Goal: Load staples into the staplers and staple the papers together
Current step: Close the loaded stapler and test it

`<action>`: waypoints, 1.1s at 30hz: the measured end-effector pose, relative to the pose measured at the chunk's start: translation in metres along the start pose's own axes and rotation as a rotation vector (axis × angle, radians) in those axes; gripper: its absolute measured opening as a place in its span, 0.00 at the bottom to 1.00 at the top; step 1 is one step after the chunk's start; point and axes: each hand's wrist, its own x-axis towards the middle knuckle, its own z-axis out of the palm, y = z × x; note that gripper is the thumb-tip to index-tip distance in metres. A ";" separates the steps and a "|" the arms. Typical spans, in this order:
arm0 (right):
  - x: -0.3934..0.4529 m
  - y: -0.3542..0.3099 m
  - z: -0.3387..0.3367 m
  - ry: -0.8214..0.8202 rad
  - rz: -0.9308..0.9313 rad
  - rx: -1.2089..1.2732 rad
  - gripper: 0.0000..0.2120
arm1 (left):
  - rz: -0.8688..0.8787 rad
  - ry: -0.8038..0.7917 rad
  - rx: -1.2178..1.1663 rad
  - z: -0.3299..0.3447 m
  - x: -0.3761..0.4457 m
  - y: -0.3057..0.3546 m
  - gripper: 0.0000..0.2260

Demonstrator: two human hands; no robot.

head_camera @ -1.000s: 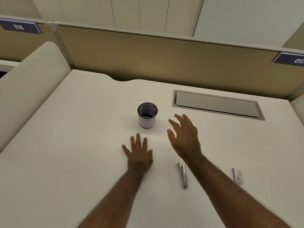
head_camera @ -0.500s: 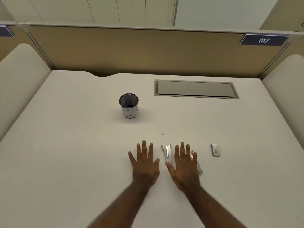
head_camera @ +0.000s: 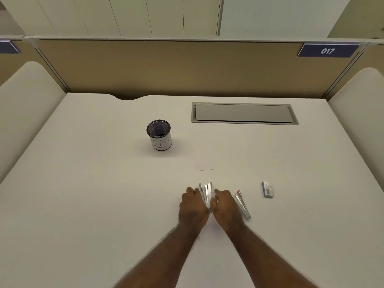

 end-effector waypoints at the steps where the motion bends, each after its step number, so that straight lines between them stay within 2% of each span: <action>1: 0.001 -0.002 0.000 -0.012 0.007 0.038 0.14 | -0.096 -0.047 -0.102 0.001 0.005 0.000 0.09; 4: 0.005 -0.007 -0.002 -0.009 0.004 0.156 0.07 | -0.302 -0.194 -0.522 -0.002 0.016 0.004 0.08; 7: 0.007 -0.010 -0.002 -0.015 0.020 0.264 0.08 | -0.385 -0.191 -0.776 -0.003 0.020 0.009 0.10; 10: 0.010 -0.010 0.000 0.002 0.093 0.335 0.02 | -0.447 -0.224 -0.915 -0.003 0.020 0.008 0.14; 15: 0.017 -0.008 -0.002 0.027 0.232 0.455 0.05 | -0.496 -0.279 -1.024 -0.006 0.020 0.002 0.12; 19: 0.014 -0.010 -0.008 -0.029 0.216 0.613 0.11 | -0.525 -0.317 -1.155 -0.012 0.019 -0.007 0.09; 22: 0.010 -0.009 -0.016 -0.096 0.110 0.617 0.11 | -0.470 -0.346 -1.175 -0.019 0.020 -0.021 0.08; 27: 0.003 -0.009 -0.035 -0.205 -0.016 0.496 0.08 | -0.292 -0.510 -1.249 -0.027 0.017 -0.037 0.09; 29: 0.000 -0.010 -0.043 -0.202 -0.045 0.468 0.07 | -0.257 -0.544 -1.287 -0.027 0.016 -0.037 0.07; 33: -0.005 -0.012 -0.058 -0.187 -0.068 0.434 0.06 | -0.172 -0.578 -1.322 -0.031 0.017 -0.034 0.10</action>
